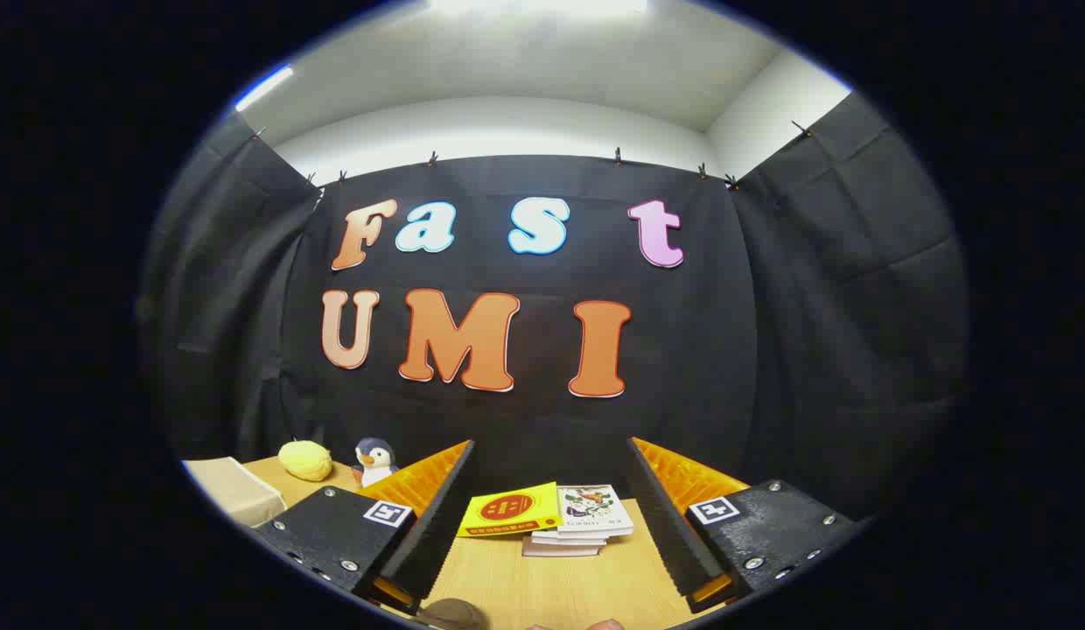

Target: Open the storage box then place both shoes into the box .Put the left shoe in first, then the right shoe, with the right side of both shoes facing outward in a uniform manner.

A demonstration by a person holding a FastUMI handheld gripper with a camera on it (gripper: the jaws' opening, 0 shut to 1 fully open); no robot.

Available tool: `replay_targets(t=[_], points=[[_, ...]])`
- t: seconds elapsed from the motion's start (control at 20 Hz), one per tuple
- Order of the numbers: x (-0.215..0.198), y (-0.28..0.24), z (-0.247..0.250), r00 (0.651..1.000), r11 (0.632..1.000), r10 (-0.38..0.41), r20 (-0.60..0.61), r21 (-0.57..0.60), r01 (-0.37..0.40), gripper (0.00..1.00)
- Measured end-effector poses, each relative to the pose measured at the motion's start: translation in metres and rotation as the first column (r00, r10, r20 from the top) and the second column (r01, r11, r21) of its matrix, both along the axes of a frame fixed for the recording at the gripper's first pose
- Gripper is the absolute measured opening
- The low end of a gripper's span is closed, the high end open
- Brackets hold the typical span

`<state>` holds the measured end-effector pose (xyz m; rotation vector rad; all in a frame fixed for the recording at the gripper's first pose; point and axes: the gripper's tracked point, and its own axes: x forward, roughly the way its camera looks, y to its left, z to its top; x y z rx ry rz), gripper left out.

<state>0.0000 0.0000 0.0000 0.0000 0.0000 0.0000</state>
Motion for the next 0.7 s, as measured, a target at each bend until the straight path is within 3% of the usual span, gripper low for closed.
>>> replay_targets(t=[0.7], points=[[0.003,0.062,0.046,0.999,0.999,0.036,0.032,0.019,-0.037,0.99]])
